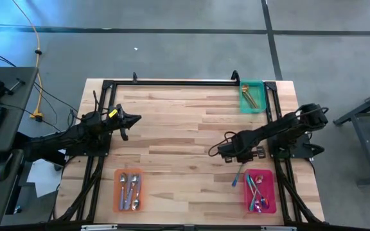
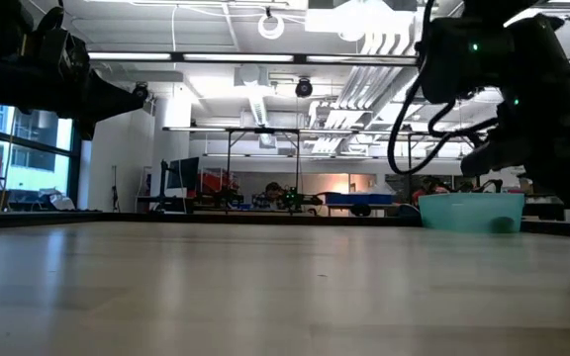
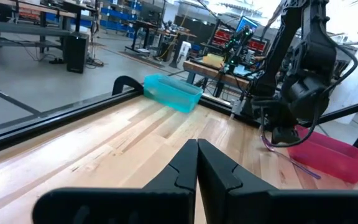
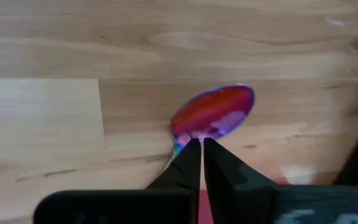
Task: Sort silverware by color (type)
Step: Put the blue spoon into the red bin
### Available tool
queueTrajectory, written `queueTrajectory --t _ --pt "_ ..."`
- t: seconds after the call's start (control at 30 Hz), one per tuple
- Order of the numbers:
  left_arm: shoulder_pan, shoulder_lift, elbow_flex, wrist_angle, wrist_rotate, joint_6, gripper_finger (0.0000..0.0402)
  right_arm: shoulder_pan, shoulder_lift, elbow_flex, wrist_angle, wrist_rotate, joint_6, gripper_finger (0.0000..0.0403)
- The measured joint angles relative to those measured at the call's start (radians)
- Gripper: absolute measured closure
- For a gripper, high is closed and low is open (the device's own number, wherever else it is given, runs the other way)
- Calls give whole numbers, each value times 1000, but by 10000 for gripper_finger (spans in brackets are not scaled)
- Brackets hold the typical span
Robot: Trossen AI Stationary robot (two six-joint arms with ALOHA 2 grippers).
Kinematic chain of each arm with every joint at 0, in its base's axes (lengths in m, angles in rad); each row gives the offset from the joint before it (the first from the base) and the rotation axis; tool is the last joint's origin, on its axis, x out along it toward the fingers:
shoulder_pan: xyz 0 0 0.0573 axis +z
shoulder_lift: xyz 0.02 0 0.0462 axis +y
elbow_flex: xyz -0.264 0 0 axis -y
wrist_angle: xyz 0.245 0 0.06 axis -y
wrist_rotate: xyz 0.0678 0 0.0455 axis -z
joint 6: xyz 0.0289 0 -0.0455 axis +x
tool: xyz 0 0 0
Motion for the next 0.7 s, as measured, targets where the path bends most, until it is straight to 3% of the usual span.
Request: queueTrajectory --t 0.37,0.6,0.7 --pt "0 0 0 0 0 0 401 -2 -5 -73 186 41 27 402" --pt "0 0 0 0 0 0 401 -4 -2 -68 468 156 20 402" --pt "0 2 0 1 0 0 401 -12 4 -26 443 204 15 401"
